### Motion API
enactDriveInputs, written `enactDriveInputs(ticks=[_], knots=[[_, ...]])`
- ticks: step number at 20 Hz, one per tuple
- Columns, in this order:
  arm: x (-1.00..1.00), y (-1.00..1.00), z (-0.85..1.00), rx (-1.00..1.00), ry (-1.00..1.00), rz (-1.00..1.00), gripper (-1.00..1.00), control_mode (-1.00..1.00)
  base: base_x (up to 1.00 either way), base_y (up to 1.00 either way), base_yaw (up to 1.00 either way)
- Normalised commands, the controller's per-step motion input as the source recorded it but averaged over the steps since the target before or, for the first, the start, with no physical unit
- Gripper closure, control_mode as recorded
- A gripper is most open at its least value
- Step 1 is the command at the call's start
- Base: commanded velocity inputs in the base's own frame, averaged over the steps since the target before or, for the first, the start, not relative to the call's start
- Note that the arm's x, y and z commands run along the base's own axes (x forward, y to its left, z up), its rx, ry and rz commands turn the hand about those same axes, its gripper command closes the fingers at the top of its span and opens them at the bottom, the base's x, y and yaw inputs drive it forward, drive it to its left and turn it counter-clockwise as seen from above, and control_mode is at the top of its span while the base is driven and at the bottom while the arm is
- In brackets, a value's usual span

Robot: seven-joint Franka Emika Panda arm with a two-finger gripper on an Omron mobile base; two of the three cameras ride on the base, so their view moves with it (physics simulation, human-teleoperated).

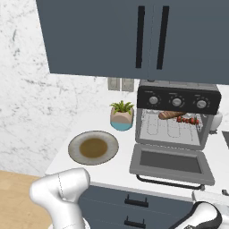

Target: Pick up the kebab skewer and baguette bread, and place them inside the toaster oven. Close the toaster oven door and start by setting the timer.

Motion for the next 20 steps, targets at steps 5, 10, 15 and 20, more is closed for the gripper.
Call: enactDriveInputs(ticks=[5,10,15,20], knots=[[0.24,-0.08,-0.03,0.0,-0.01,0.0,-1.0,-1.0,0.0,0.0,0.0],[0.08,-0.15,-0.02,0.0,0.0,0.0,-1.0,-1.0,0.0,0.0,0.0],[0.16,-0.21,0.0,0.0,0.0,0.0,-1.0,-1.0,0.0,0.0,0.0],[0.25,-0.15,0.0,0.0,0.0,0.0,-1.0,-1.0,0.0,0.0,0.0]])
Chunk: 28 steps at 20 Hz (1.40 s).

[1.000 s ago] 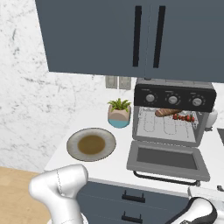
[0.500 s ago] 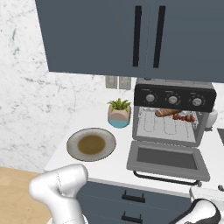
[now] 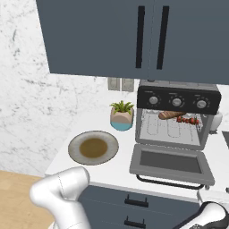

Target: Pick up the kebab skewer and baguette bread, and place them inside the toaster oven. Close the toaster oven door and start by setting the timer.

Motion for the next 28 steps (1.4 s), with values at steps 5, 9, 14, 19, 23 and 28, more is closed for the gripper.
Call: enactDriveInputs(ticks=[5,9,14,19,23,28], knots=[[0.27,0.0,0.0,0.0,0.0,0.0,-1.0,-1.0,0.0,0.0,0.0],[0.23,0.0,0.0,0.0,-0.01,0.0,-1.0,-1.0,0.0,0.0,0.0],[0.06,0.0,0.12,0.0,-0.08,0.01,-1.0,-1.0,0.0,0.0,0.0],[0.0,0.0,0.31,0.01,-0.16,0.02,-1.0,-1.0,0.0,0.0,0.0],[0.01,0.0,0.34,0.01,-0.22,0.05,-1.0,-1.0,0.0,0.0,0.0],[0.04,0.0,0.36,0.0,-0.31,0.09,-1.0,-1.0,0.0,0.0,0.0]])
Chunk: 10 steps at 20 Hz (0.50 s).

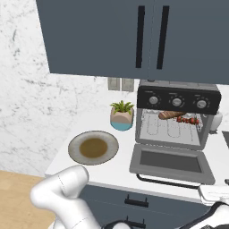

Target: Pick up the kebab skewer and baguette bread, and place them inside the toaster oven. Close the toaster oven door and start by setting the timer.

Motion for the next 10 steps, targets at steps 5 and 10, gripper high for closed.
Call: enactDriveInputs(ticks=[5,10], knots=[[-0.27,0.0,0.81,0.0,-0.23,0.03,-1.0,-1.0,0.0,0.0,0.0],[-0.49,0.01,0.93,0.0,-0.15,0.0,-1.0,-1.0,0.0,0.0,0.0]])
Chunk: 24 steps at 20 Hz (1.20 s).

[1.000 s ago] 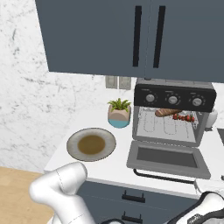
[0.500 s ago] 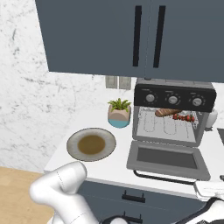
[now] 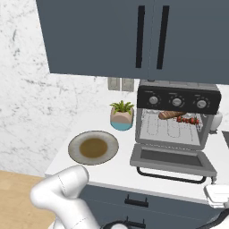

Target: Pick up the kebab skewer and baguette bread, and place them inside the toaster oven. Close the toaster oven door and start by setting the timer.

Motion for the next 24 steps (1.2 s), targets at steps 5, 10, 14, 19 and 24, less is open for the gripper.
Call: enactDriveInputs(ticks=[5,10,14,19,24], knots=[[-0.21,0.16,0.83,0.0,-0.14,0.0,-1.0,-1.0,0.0,0.0,0.0],[-0.21,0.02,0.13,-0.01,-0.04,0.0,-1.0,-1.0,0.0,0.0,0.0],[-0.64,-0.05,-0.62,-0.12,-0.12,-0.01,-1.0,-1.0,0.0,0.0,0.0],[-0.46,0.08,-0.53,-0.11,-0.11,-0.02,-1.0,-1.0,0.0,0.0,0.0],[0.02,0.48,-0.05,-0.07,-0.07,-0.02,-1.0,-1.0,0.0,0.0,0.0]])
